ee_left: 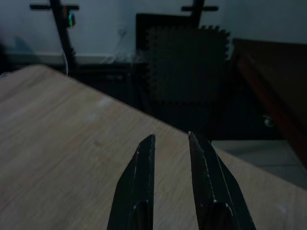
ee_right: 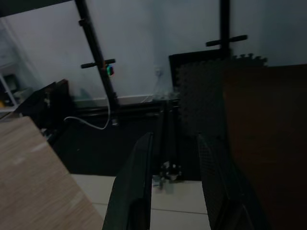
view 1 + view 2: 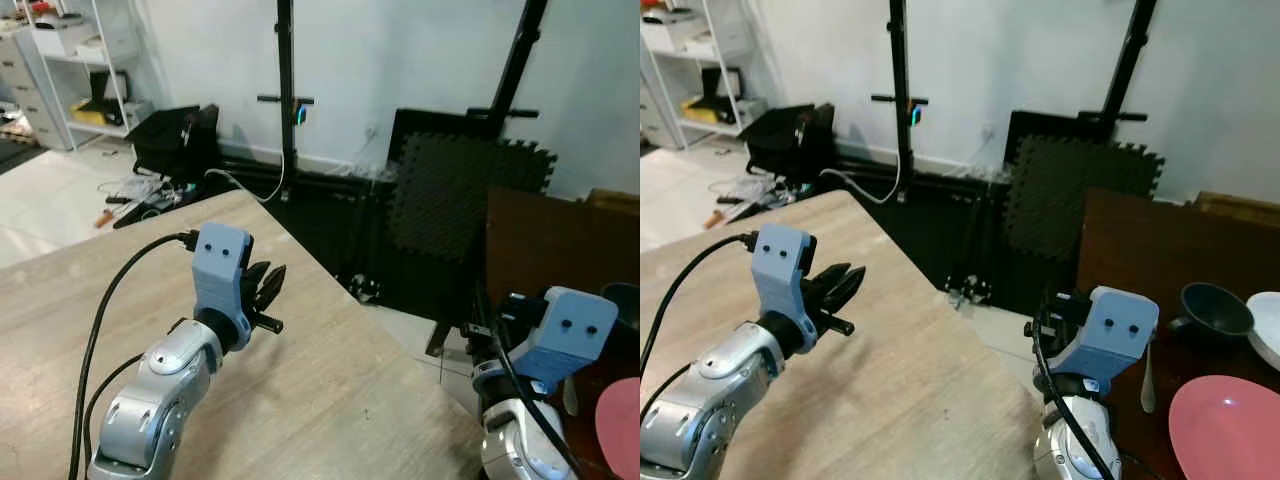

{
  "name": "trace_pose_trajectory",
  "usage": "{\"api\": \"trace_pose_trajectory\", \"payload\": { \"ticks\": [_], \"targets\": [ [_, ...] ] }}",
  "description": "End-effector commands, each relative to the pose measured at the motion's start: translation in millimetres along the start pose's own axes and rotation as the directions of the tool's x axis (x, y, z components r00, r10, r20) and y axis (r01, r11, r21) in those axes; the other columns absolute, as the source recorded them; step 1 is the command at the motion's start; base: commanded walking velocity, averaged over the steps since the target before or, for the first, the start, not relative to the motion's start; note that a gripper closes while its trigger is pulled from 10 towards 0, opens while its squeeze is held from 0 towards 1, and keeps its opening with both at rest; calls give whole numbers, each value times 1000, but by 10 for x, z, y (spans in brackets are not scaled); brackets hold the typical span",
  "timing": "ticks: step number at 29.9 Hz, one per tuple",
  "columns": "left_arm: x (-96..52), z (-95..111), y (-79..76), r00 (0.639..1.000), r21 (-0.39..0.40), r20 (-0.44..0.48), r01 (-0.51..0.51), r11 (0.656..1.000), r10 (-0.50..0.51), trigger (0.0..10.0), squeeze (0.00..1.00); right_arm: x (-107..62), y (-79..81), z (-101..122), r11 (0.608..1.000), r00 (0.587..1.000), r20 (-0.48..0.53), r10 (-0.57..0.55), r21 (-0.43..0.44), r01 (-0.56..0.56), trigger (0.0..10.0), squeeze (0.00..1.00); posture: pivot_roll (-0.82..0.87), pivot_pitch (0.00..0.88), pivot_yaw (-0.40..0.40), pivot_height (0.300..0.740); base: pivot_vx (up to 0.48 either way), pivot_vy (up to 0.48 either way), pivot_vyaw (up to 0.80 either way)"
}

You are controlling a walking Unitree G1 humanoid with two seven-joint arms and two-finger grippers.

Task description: Setting the table

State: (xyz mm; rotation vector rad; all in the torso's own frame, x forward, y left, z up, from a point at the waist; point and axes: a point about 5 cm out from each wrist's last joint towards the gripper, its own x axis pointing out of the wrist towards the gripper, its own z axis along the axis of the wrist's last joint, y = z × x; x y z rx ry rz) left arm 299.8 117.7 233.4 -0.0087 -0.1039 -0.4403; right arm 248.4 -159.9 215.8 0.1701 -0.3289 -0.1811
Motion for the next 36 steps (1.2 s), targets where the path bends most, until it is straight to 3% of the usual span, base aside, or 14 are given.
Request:
{"api": "trace_pose_trajectory", "payload": {
  "ticks": [1,14,36],
  "targets": [
    [-30,-59,16,1000,10,-22,-4,1000,4,10000,0,-16,12,-29,1000,1000,-15,5,2,-5,10000,0,30,77,59,740,0,0,0],
    [-23,-78,-16,999,12,-22,33,999,-32,10000,0,-12,6,-39,1000,1000,-17,5,-2,-5,10000,0,25,71,60,740,0,-65,0],
    [-20,-84,-67,998,-6,-13,61,998,-61,10000,0,-17,0,-47,1000,1000,-20,-3,-2,3,10000,0,20,78,66,740,0,-428,-711]
  ]
}}
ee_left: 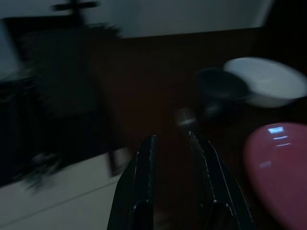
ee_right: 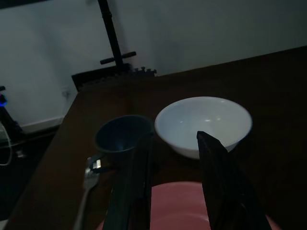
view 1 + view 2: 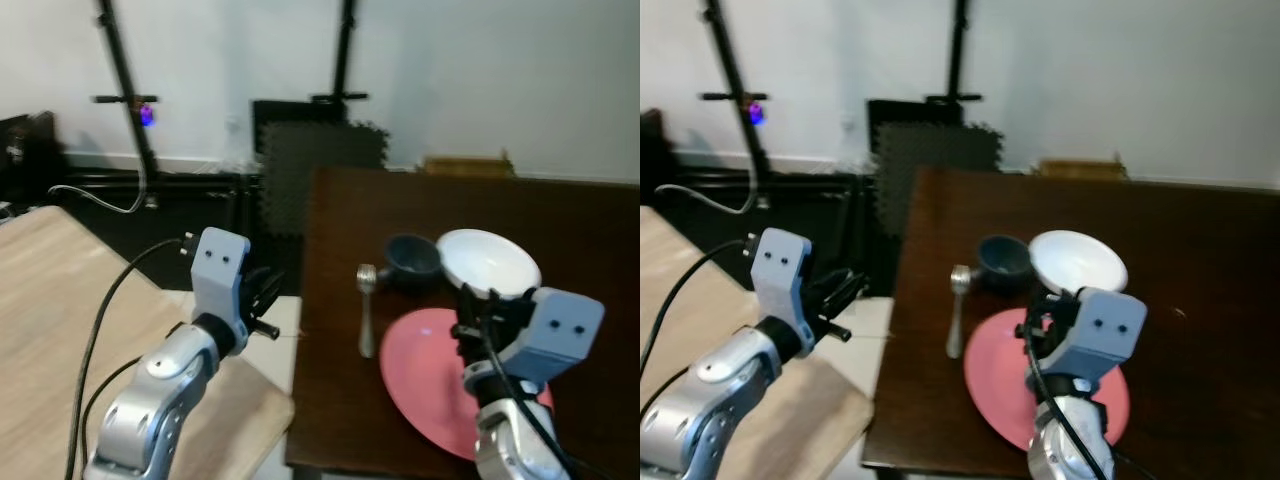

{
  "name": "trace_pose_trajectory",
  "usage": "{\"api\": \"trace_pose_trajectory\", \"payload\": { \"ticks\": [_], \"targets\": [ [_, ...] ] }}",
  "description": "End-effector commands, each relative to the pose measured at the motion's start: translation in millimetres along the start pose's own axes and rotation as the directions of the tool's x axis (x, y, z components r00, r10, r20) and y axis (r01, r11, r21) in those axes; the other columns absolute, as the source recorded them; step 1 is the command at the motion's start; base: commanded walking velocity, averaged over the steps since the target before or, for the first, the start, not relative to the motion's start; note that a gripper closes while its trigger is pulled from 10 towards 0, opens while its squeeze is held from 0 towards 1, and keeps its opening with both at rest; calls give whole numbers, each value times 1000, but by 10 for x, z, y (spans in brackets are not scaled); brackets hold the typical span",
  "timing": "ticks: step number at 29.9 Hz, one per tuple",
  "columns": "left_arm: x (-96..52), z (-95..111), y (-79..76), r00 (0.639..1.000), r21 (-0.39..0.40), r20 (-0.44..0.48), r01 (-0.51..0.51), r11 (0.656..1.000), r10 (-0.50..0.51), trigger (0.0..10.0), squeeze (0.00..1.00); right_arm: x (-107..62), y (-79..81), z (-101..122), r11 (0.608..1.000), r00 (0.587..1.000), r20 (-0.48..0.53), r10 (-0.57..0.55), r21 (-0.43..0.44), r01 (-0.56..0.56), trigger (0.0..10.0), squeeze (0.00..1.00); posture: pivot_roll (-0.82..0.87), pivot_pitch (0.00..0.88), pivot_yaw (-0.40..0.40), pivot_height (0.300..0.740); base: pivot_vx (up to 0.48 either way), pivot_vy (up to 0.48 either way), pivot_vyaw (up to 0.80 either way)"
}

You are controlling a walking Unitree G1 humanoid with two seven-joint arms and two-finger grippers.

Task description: Setting the table

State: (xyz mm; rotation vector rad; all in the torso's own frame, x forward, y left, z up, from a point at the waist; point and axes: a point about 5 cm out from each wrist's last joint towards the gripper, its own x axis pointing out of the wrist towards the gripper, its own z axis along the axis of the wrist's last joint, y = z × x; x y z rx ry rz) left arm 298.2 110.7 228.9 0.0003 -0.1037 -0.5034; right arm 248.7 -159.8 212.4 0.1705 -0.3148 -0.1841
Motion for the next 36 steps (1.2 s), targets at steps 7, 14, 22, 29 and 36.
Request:
{"api": "trace_pose_trajectory", "payload": {
  "ticks": [7,14,22,29,36],
  "targets": [
    [-32,-42,-6,1000,-20,-8,1,1000,-1,10000,0,-6,-2,-19,1000,1000,-9,0,-5,-1,10000,0,21,77,63,740,0,0,0],
    [-39,-48,5,1000,-39,-23,6,999,-7,10000,0,0,1,-17,1000,1000,-6,2,-9,-2,10000,0,19,76,62,740,0,0,0],
    [-79,112,76,962,-30,-205,178,984,-180,10000,0,54,12,76,998,999,33,37,-52,-36,10000,0,42,82,61,740,0,0,0],
    [321,97,100,942,10,-312,133,991,-123,10000,0,232,96,274,993,989,109,101,-79,-92,10000,0,64,91,64,740,0,0,0],
    [764,-169,-168,862,7,-469,222,975,-193,10000,1000,408,273,489,982,964,197,178,-105,-160,10000,0,70,122,125,740,0,0,0]
  ]
}}
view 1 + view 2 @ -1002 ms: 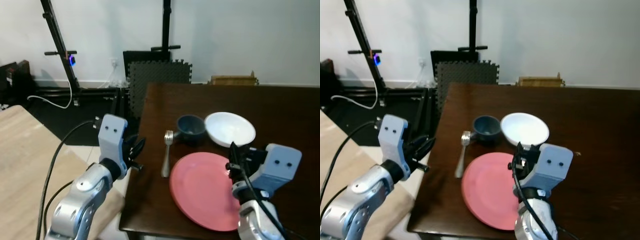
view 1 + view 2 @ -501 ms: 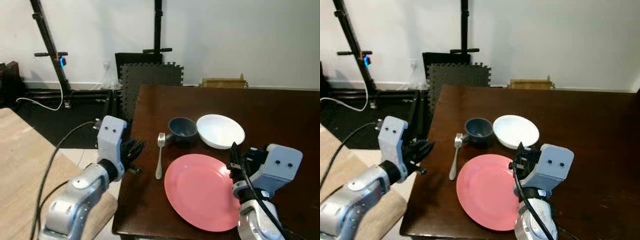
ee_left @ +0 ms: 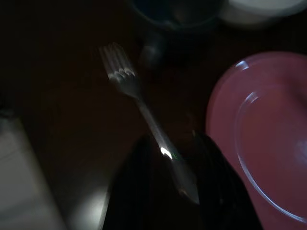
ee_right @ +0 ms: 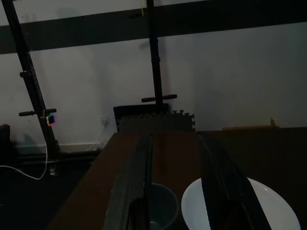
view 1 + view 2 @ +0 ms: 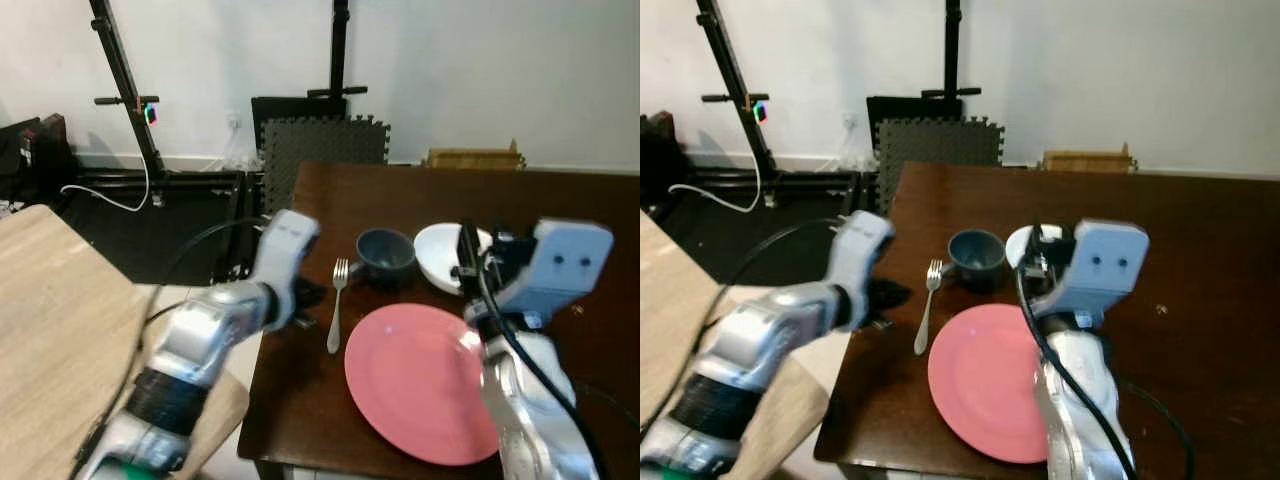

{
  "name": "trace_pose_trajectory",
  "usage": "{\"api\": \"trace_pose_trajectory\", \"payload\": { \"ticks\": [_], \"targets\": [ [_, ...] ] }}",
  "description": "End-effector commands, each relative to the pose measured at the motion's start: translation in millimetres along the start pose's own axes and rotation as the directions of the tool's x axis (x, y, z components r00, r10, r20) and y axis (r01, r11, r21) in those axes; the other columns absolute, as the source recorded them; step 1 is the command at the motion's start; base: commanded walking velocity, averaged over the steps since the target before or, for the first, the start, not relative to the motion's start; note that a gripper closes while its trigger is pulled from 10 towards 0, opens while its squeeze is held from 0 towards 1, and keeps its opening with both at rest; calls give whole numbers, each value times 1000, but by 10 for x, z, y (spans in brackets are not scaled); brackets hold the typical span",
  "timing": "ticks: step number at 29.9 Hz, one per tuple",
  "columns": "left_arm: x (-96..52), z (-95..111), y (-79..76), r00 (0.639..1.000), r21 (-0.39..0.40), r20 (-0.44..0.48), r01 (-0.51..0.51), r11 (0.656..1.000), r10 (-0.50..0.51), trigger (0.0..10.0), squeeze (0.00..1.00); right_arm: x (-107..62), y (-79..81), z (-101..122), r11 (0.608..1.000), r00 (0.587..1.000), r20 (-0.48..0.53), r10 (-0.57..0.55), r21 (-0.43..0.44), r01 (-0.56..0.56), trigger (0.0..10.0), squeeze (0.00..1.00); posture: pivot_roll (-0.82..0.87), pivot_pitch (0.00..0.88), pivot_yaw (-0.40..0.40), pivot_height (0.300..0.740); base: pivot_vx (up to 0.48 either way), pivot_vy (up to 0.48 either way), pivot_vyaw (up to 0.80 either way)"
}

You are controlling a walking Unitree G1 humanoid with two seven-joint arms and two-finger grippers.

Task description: Setting the table

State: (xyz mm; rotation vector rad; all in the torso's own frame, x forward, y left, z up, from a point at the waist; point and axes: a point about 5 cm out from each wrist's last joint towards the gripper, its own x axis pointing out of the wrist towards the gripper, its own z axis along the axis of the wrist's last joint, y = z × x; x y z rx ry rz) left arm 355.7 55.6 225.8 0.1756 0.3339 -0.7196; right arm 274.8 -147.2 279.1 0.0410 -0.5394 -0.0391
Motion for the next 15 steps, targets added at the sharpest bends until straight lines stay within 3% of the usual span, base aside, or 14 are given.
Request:
{"api": "trace_pose_trajectory", "payload": {
  "ticks": [1,9,10,11,14,15],
  "targets": [
    [22,-64,39,999,6,-31,-14,1000,14,10000,1000,-14,-14,-34,1000,1000,-15,-5,-7,5,10000,0,70,122,125,740,0,0,0],
    [237,20,-24,998,43,-60,-19,999,22,10000,1000,7,46,-31,1000,1000,-11,-7,6,7,10000,0,65,133,158,740,0,0,0],
    [265,8,-23,997,37,-68,-21,999,23,10000,455,3,49,-40,1000,1000,-15,-8,8,8,10000,0,66,131,160,740,0,0,0],
    [308,-6,-47,997,20,-74,-15,1000,16,10000,0,-9,43,-55,1000,1000,-21,-12,9,12,10000,0,67,132,159,740,0,0,0],
    [361,-12,-79,997,20,-76,-16,1000,18,10000,0,-18,36,-69,1000,1000,-27,-16,10,17,10000,0,66,132,160,740,0,0,0],
    [448,-30,-119,996,26,-81,-42,999,44,10000,0,-23,37,-84,1000,999,-32,-20,13,20,10000,0,63,133,165,740,0,0,0]
  ]
}}
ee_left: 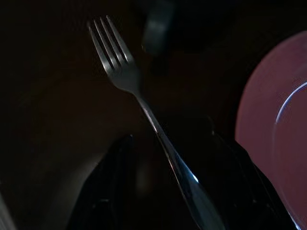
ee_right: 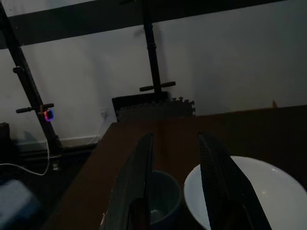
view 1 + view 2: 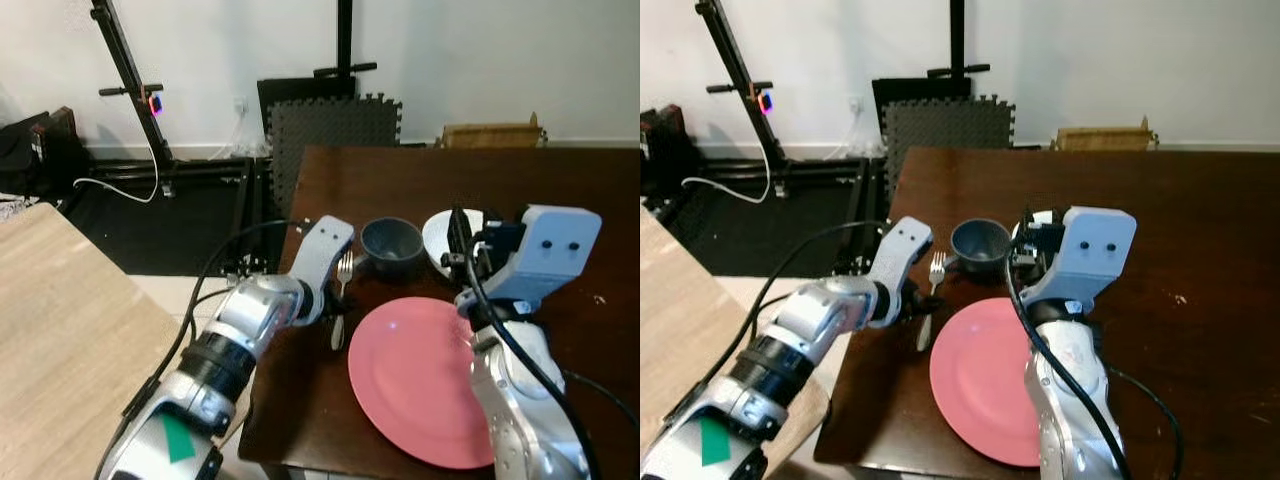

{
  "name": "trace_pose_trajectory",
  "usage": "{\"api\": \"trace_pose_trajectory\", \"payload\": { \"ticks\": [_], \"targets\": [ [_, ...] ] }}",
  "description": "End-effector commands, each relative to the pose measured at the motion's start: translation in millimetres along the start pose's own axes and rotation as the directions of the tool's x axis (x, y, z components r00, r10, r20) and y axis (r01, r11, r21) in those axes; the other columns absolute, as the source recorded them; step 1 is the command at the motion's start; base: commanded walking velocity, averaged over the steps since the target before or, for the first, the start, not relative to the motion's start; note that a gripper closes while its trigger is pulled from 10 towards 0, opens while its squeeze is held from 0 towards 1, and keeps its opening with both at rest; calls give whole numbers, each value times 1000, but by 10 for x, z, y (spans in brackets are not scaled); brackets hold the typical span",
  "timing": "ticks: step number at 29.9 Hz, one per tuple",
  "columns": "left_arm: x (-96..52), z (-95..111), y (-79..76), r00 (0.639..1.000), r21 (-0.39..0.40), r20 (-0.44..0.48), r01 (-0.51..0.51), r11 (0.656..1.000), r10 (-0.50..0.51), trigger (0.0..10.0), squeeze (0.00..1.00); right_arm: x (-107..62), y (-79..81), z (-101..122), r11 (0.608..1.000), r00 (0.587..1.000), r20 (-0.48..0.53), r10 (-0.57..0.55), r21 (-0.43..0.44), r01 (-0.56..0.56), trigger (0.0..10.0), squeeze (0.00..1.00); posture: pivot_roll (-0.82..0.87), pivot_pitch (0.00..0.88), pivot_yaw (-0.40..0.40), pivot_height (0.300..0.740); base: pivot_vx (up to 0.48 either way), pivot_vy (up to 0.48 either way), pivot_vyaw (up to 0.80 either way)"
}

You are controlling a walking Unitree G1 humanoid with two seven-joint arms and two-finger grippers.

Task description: Setting the table

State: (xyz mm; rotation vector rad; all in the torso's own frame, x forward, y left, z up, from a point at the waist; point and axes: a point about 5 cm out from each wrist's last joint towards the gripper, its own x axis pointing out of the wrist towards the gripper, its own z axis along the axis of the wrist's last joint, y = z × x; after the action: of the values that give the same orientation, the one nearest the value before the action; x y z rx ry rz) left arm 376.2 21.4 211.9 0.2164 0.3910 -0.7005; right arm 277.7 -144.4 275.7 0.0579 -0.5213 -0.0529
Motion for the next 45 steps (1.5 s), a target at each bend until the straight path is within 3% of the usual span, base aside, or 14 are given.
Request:
{"api": "trace_pose_trajectory", "payload": {
  "ticks": [1,8,14,15,16,17,18,19,26,38,43,44,45],
  "targets": [
    [70,-45,-4,999,10,-16,-40,999,40,10000,0,-27,13,-42,1000,1000,-14,-2,2,2,10000,0,63,133,165,740,0,0,0],
    [173,-95,-80,998,-7,-21,-54,999,54,10000,0,-26,26,-43,1000,1000,-16,1,5,-1,10000,0,49,142,165,740,0,0,0],
    [260,-184,-76,986,-12,-35,-162,987,162,10000,0,-48,17,-47,1000,1000,-26,-1,4,1,10000,0,37,157,166,740,0,0,0],
    [273,-210,-86,985,-12,-40,-168,986,168,6980,0,-51,15,-49,1000,1000,-27,-2,3,2,10000,0,37,157,166,740,0,0,0],
    [280,-226,-89,984,-11,-43,-174,985,173,6980,0,-53,16,-48,1000,1000,-28,-2,3,2,10000,0,34,161,167,740,0,0,0],
    [288,-257,-94,982,-14,-51,-181,983,180,3176,0,-56,15,-49,1000,1000,-29,-3,3,3,10000,0,34,161,167,740,0,0,0],
    [296,-278,-97,981,-16,-56,-187,982,186,3176,0,-58,14,-50,1000,1000,-30,-4,3,4,10000,0,34,161,167,740,0,0,0],
    [305,-313,-102,979,-28,-65,-194,981,192,0,0,-59,11,-51,1000,1000,-31,-4,4,4,10000,0,34,161,167,740,0,0,0],
    [337,-473,-129,974,-88,-110,-206,975,196,0,0,-62,8,-53,1000,999,-35,-5,4,6,10000,0,29,172,161,740,0,0,0],
    [349,-449,-132,975,-108,-96,-212,971,202,0,0,-66,5,-51,1000,999,-39,-5,3,5,10000,0,27,176,156,740,0,0,0],
    [334,-349,-105,975,-105,-49,-220,970,216,0,0,-72,1,-56,1000,999,-43,-6,2,6,10000,0,26,173,146,740,0,0,0],
    [316,-287,-71,974,-103,-14,-225,969,225,4627,0,-73,-1,-54,1000,999,-43,-6,3,6,10000,0,28,172,140,740,0,0,0],
    [316,-287,-71,974,-103,-14,-225,969,225,4627,0,-73,-1,-54,1000,999,-43,-6,3,6,10000,0,28,172,140,740,0,0,0]
  ]
}}
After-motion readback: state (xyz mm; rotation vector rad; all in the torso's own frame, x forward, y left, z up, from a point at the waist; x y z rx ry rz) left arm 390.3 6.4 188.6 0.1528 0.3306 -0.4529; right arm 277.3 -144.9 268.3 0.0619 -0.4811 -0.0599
